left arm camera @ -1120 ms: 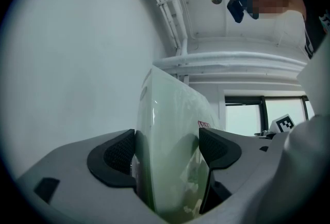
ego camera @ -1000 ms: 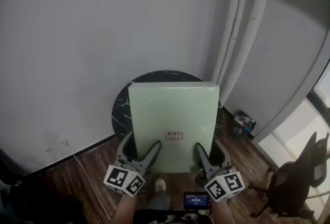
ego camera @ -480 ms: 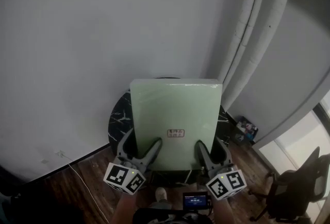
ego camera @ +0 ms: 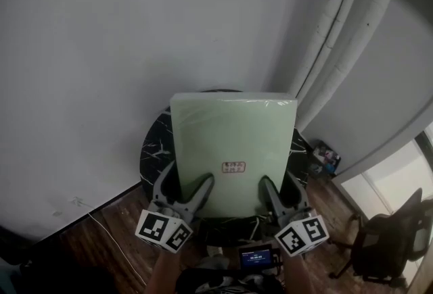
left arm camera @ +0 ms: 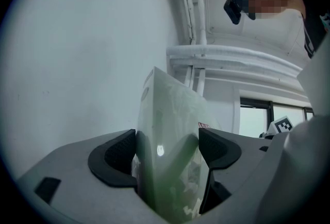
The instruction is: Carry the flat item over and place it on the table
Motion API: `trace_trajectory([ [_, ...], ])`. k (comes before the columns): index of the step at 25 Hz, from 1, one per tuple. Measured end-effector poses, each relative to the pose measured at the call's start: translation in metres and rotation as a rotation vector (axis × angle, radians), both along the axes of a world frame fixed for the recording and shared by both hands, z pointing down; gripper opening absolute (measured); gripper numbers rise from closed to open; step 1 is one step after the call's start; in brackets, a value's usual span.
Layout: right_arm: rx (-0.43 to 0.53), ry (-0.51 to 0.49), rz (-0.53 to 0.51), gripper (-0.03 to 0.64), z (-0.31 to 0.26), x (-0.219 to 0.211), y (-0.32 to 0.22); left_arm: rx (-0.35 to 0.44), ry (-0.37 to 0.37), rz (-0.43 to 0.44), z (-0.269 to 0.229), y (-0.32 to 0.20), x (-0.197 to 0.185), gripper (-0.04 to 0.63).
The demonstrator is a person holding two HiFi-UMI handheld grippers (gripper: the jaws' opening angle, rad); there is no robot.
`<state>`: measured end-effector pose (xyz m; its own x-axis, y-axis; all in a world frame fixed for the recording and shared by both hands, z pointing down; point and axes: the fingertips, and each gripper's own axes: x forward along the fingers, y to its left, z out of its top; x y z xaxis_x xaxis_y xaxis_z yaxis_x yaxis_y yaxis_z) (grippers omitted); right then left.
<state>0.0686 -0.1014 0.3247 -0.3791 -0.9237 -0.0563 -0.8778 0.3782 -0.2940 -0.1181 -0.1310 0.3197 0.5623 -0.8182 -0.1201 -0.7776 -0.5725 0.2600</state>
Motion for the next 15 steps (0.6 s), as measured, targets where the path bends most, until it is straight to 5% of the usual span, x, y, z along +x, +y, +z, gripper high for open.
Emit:
trace_trajectory([
  [15, -0.006, 0.035, 0.018, 0.221, 0.001, 0.001, -0.021, 0.015, 0.006, -0.012, 0.003, -0.022, 0.001, 0.380],
])
